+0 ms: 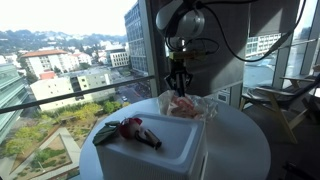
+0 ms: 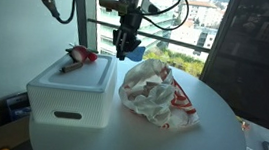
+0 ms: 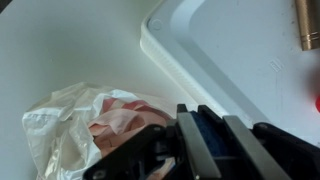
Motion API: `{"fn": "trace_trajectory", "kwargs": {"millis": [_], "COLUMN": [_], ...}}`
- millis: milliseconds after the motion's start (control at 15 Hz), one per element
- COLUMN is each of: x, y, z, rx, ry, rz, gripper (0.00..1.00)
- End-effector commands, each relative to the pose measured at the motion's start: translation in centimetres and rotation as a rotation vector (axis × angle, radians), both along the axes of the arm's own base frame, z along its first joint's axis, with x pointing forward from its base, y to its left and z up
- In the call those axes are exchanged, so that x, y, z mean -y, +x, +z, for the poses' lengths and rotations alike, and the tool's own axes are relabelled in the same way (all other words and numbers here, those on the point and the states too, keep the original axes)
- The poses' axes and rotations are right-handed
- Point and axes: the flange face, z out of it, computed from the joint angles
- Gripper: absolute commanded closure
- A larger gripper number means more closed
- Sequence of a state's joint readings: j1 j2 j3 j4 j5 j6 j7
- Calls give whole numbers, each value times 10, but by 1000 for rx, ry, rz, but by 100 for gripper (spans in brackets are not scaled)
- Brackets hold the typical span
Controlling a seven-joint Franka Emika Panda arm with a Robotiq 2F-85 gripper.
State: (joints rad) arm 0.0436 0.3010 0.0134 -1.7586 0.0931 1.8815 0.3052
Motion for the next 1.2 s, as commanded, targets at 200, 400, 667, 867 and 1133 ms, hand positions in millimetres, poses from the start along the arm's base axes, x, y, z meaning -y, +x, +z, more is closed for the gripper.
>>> {"fn": "trace_trajectory", "kwargs": {"millis": [200, 400, 667, 867, 1133], "x": [29, 37, 51, 62, 76], "y": [45, 58, 68, 72, 78], "z": [-28, -48, -58, -61, -59], "rx": [-55, -66, -71, -91, -103], "ry": [104, 117, 118, 154, 195], "rz": [-108, -130, -167, -168, -183], "gripper": [82, 82, 81, 81, 56]}}
